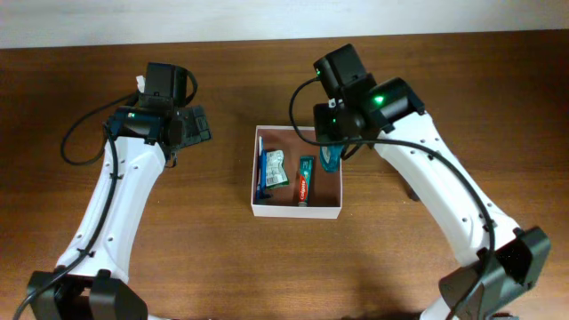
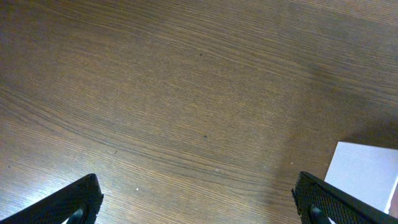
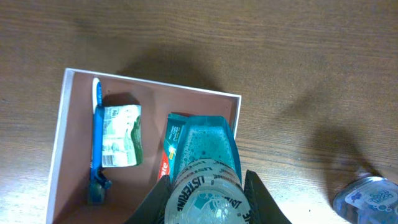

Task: Pack container
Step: 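Carry the mouthwash bottle with right gripper into the box's right corner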

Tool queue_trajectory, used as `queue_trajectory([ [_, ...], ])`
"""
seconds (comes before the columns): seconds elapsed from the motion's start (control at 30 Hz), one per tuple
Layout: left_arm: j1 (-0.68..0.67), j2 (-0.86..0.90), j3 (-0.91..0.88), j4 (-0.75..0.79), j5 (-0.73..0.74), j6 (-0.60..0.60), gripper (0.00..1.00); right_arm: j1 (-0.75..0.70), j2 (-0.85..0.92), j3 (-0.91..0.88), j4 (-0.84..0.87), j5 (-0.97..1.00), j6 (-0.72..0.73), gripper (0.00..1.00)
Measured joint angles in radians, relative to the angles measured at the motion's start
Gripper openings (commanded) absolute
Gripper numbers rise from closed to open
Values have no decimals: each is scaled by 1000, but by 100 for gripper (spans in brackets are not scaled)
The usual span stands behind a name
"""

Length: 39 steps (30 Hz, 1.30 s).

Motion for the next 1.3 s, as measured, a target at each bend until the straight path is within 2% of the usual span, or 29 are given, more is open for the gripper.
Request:
queue_trajectory([
  [0.63,0,0,0,0,0,0,99,3,149,0,52,6,3,18],
  [0.93,0,0,0,0,0,0,99,5,151,0,57,26,3,18],
  [1.0,0,0,0,0,0,0,99,5,151,0,56,29,3,15],
  [1.3,0,0,0,0,0,0,99,5,151,0,52,40,4,15],
])
